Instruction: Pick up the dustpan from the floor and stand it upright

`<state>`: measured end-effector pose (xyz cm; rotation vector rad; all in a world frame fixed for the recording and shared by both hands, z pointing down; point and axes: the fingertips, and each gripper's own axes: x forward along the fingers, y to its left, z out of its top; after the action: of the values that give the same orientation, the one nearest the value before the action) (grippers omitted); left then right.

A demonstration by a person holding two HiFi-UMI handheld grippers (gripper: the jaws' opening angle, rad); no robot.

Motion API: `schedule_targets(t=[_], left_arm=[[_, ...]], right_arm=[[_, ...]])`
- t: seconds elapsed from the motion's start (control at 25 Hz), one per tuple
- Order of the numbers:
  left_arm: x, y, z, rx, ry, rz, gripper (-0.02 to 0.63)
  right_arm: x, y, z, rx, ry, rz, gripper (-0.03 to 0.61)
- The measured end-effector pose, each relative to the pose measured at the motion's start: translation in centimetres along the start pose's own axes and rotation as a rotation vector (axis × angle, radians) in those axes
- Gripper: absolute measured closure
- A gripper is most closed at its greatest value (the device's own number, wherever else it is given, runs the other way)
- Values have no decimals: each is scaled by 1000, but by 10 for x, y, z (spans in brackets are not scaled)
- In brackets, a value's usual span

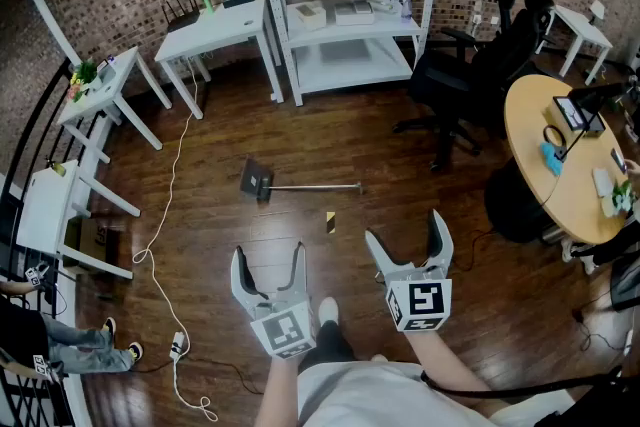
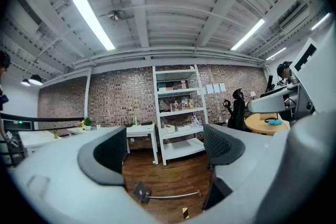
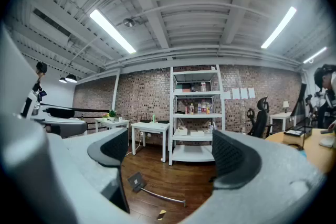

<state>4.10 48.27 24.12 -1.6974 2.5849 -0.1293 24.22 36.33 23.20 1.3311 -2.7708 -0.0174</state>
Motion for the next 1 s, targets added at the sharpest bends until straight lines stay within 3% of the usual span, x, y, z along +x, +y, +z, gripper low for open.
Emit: schedule_targets(t=[0.16, 0.4, 0.68, 0.88, 1.0], left_arm=[[86, 45, -16, 9, 17, -41, 155], [195, 63, -35, 14, 39, -142, 164], [309, 7, -85, -16, 135, -294, 175], [395, -35, -134, -31, 269, -400, 190], [440, -73, -175, -36, 336, -505, 193]], right_arm=[[89, 29, -3, 47, 8, 6, 97], [172, 32, -24, 107, 82, -26, 98], [257, -31, -82, 138, 191, -90, 98], [339, -72, -135, 172, 280, -110, 98], [380, -98, -177, 165, 356, -88, 100]])
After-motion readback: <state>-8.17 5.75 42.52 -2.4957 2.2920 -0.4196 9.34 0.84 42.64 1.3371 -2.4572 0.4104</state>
